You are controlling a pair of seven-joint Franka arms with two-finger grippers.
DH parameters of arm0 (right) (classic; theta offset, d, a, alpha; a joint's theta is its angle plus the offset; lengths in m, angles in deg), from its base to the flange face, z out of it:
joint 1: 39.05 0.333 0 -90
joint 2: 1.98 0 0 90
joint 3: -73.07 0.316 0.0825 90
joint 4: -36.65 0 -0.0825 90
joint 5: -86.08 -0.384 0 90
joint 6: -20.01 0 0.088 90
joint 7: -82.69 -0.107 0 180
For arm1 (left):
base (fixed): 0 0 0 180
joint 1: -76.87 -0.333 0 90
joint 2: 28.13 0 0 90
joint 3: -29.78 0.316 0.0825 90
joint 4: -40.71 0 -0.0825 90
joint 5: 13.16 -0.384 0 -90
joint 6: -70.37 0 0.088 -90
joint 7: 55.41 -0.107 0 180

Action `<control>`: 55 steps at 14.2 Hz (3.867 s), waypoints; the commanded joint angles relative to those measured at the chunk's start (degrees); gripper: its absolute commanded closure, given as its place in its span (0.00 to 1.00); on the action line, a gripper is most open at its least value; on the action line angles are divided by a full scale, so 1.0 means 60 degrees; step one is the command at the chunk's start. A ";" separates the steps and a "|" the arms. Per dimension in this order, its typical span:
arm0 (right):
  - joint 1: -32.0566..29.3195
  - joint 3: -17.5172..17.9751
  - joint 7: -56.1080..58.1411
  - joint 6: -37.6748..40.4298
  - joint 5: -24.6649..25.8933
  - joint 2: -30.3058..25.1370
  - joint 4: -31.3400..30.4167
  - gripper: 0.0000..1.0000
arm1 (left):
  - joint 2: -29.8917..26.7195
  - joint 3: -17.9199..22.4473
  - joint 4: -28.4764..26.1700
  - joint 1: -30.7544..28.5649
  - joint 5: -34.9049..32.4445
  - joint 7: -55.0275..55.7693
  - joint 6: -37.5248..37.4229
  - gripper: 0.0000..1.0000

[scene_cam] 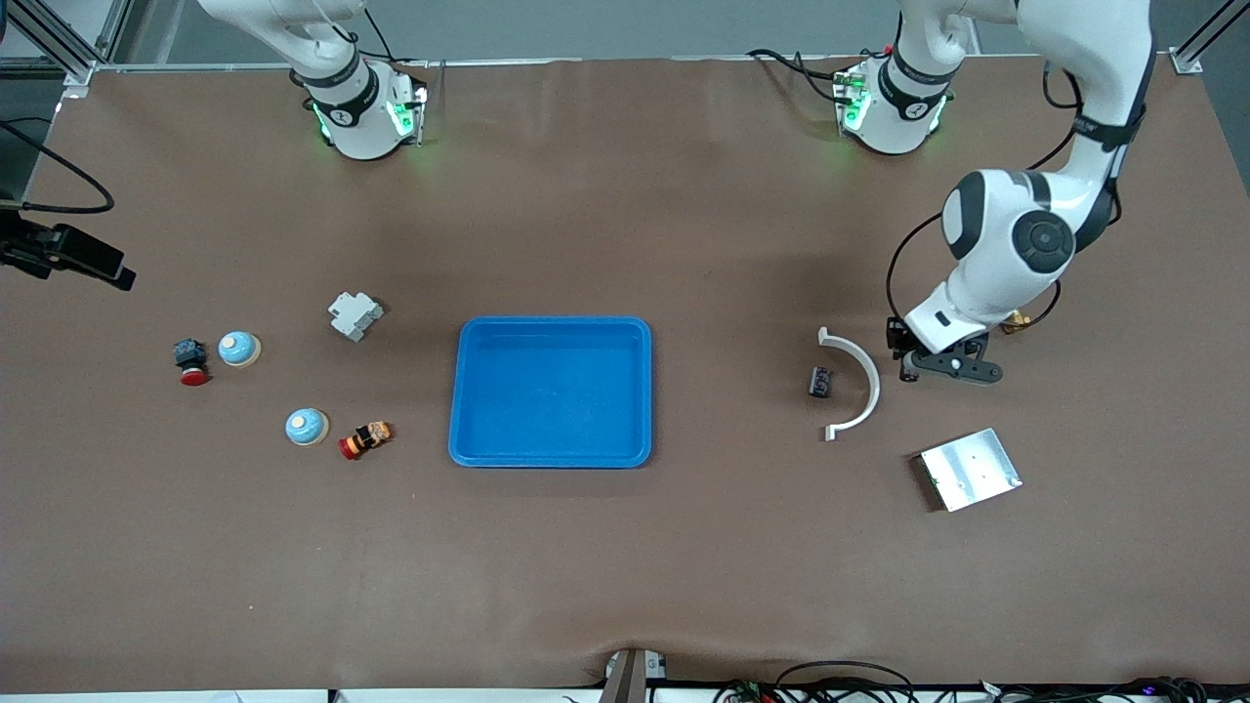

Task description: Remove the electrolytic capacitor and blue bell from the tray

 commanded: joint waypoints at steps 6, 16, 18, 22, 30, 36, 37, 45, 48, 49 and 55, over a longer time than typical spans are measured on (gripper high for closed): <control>0.0021 -0.0014 -0.0072 0.0135 -0.0290 0.0032 0.0162 0.00 | 0.1605 -0.0075 0.1086 -0.0690 0.0048 -0.1155 0.0617 1.00; 0.0050 -0.0014 -0.0087 0.0134 -0.0305 0.0046 0.0162 0.00 | 0.1987 -0.0104 0.1117 -0.0662 0.0165 -0.1038 0.0617 1.00; 0.0050 -0.0014 -0.0087 0.0120 -0.0305 0.0046 0.0162 0.00 | 0.2031 -0.0133 0.1116 -0.0603 0.0165 -0.1009 0.0602 1.00; 0.0020 -0.0014 -0.0087 0.0149 -0.0305 0.0046 0.0162 0.00 | 0.1784 -0.0221 0.1117 -0.0719 0.0180 -0.0951 0.0530 0.00; -0.0023 -0.0029 0.0045 0.0149 -0.0305 0.0046 0.0162 0.00 | 0.0904 -0.0192 0.2009 -0.0749 0.0180 -0.0322 -0.1609 0.00; -0.0082 -0.0073 0.0060 0.0047 -0.0290 0.0046 0.0177 0.00 | 0.0684 -0.0483 0.2054 -0.0676 0.0180 0.0967 -0.1624 0.00; -0.0068 -0.0073 0.0060 0.0046 -0.0290 0.0046 0.0177 0.00 | 0.0597 -0.0529 0.2025 -0.0661 0.0180 0.1157 -0.1624 0.00; -0.0111 -0.0072 0.0060 0.0046 -0.0305 0.0061 0.0163 0.00 | -0.0194 -0.0544 0.1981 -0.0676 0.0180 0.1349 -0.2693 0.00; -0.0112 -0.0058 0.0060 0.0046 -0.0305 0.0061 0.0177 0.00 | -0.0954 -0.0529 0.1981 -0.0749 0.0180 0.1364 -0.3598 0.00; -0.0068 -0.0058 0.0045 0.0046 -0.0305 0.0061 0.0177 0.00 | -0.1291 -0.0529 0.2010 -0.0764 0.0180 0.1393 -0.4022 0.00; -0.0038 -0.0029 0.0030 0.0047 -0.0291 0.0061 0.0177 0.00 | -0.1762 -0.0850 0.2360 -0.0676 0.0033 0.2693 -0.4671 0.00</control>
